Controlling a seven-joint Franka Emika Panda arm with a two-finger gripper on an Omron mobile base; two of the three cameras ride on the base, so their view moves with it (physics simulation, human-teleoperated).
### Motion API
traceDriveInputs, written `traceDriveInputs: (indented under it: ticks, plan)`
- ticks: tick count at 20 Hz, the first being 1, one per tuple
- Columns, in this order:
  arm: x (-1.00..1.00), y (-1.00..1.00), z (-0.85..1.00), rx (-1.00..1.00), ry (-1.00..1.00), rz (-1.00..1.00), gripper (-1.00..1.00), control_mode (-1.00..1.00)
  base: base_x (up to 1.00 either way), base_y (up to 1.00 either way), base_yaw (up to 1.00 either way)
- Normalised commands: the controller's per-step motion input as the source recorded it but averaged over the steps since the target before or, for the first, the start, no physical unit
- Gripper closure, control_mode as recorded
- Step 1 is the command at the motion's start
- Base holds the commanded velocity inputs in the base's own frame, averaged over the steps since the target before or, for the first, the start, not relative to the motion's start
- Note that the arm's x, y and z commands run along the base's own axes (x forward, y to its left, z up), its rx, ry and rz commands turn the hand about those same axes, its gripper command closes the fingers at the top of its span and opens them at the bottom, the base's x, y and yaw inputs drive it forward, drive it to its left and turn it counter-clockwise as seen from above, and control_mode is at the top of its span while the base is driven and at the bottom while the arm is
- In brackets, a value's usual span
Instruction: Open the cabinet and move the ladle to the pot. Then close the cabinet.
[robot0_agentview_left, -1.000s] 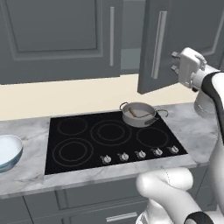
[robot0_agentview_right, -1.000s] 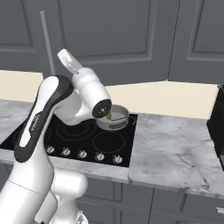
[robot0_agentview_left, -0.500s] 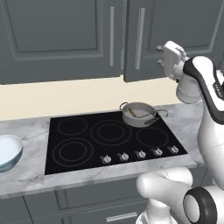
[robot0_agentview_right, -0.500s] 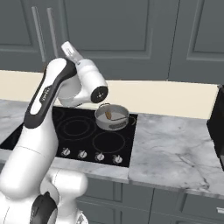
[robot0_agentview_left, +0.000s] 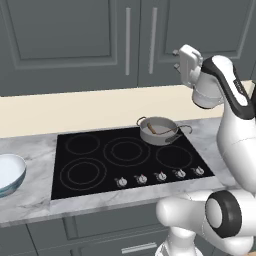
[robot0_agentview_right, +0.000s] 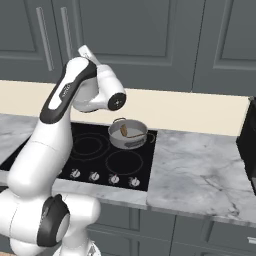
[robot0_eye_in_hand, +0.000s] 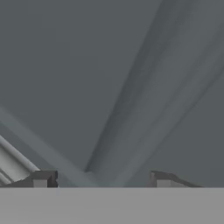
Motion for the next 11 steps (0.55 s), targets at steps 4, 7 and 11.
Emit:
traceDriveInputs:
  ticks: [4,7,11]
  plan:
    - [0.66,0.08,0.00,0.00,0.00,0.00,-1.00,-1.00,0.00,0.00,0.00]
    - [0.55,0.08,0.00,0.00,0.00,0.00,-1.00,-1.00,0.00,0.00,0.00]
    - [0.32,0.14,0.00,-0.01,0.00,0.00,-1.00,-1.00,0.00,0.00,0.00]
